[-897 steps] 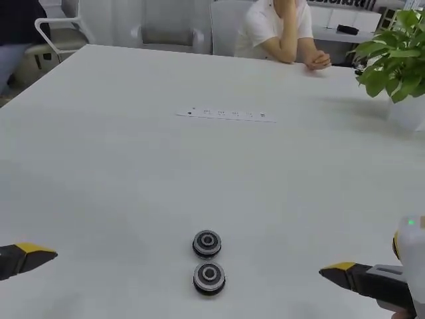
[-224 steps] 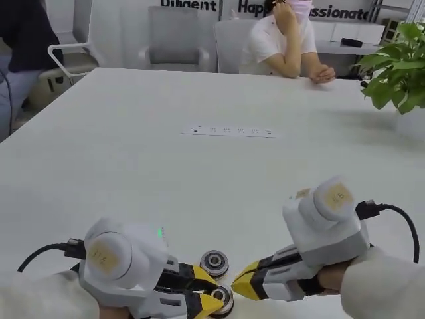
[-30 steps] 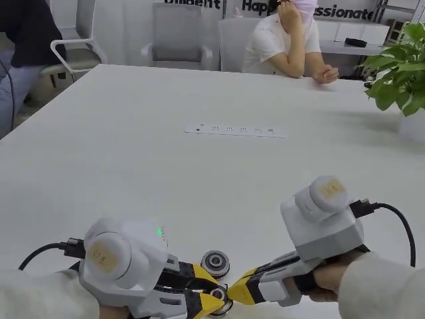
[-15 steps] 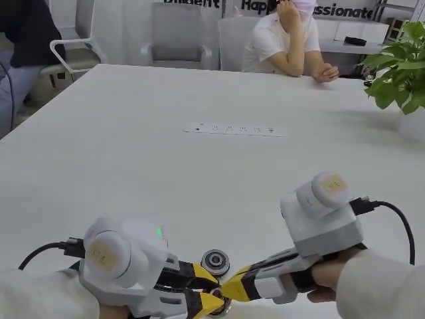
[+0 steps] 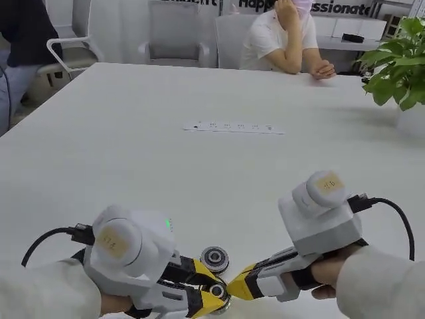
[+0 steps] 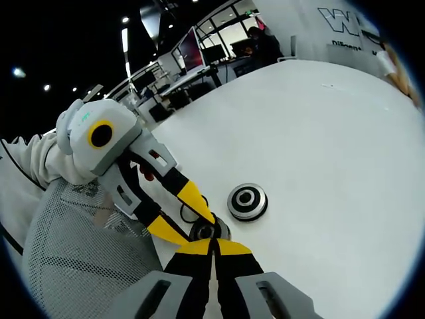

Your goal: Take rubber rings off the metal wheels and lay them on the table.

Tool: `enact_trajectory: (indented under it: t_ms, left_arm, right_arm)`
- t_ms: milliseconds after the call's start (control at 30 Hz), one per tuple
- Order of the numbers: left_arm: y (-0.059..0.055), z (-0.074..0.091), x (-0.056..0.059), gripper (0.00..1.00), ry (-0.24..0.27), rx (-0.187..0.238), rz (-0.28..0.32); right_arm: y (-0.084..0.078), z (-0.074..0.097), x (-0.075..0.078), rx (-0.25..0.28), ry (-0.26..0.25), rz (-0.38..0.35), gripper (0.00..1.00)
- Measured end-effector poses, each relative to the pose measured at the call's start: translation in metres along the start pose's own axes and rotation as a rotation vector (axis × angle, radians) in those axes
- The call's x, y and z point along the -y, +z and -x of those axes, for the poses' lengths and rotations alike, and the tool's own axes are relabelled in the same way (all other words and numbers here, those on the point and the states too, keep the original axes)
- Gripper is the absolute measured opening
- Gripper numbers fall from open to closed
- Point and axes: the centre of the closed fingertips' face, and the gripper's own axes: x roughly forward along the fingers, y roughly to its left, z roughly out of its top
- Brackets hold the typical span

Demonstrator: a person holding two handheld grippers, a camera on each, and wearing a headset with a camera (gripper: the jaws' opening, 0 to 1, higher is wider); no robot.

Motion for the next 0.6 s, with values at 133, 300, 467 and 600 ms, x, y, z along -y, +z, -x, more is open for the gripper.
enact_trajectory:
  t_ms: [133, 300, 467, 600]
  left_arm:
    - [0.003, 0.005, 0.002, 0.18, -0.013, -0.017, -0.022]
    - [0.012, 0.011, 0.005, 0.36, -0.018, -0.010, -0.017]
    - [0.028, 0.025, 0.004, 0.47, -0.016, 0.039, 0.011]
    - [0.032, 0.033, 0.004, 0.51, -0.007, 0.028, 0.004]
  right_arm:
    - [0.001, 0.001, 0.000, 0.006, 0.001, -0.010, 0.00]
    - [0.002, 0.002, 0.000, 0.012, 0.000, -0.013, 0.00]
    - [0.004, 0.003, 0.000, 0.020, 0.007, -0.023, 0.00]
    - [0.005, 0.004, -0.002, 0.025, 0.011, -0.022, 0.00]
